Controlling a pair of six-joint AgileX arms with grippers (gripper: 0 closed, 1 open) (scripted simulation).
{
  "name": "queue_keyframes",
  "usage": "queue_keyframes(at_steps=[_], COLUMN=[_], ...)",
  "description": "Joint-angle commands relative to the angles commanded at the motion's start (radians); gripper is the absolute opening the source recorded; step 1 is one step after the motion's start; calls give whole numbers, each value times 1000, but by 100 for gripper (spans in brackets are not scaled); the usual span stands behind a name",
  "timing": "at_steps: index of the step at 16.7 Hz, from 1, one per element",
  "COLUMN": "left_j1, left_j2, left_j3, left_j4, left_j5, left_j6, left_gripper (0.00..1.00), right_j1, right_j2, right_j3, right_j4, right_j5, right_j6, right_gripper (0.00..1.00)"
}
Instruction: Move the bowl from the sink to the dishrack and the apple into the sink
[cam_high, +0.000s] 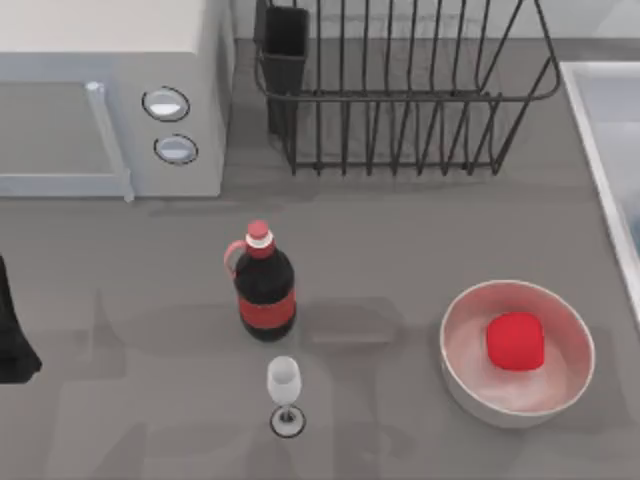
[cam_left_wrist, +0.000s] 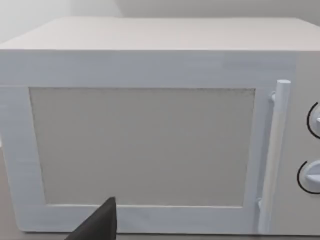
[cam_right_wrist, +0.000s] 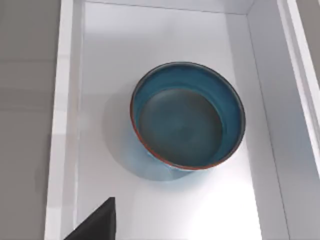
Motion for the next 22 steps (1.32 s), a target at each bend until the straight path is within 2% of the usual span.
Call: queue_keyframes(at_steps=[6, 12, 17, 22], left_j1=[0, 0, 0, 0], left_j2=[0, 0, 0, 0], left_j3=[0, 0, 0, 0], left_j4=[0, 0, 0, 0], left_j5=[0, 0, 0, 0], left_j6=[0, 0, 0, 0], left_gripper=[100, 100, 100, 100], right_j1=[-94, -176, -219, -230], right_j2=[628, 1141, 1392, 1454], right_j3=[530, 1037, 1338, 1420], right_j4=[-341, -586, -690, -711], right_j5=[28, -9, -67, -89], right_j6=[-100, -158, -173, -175], right_gripper=[100, 100, 100, 100])
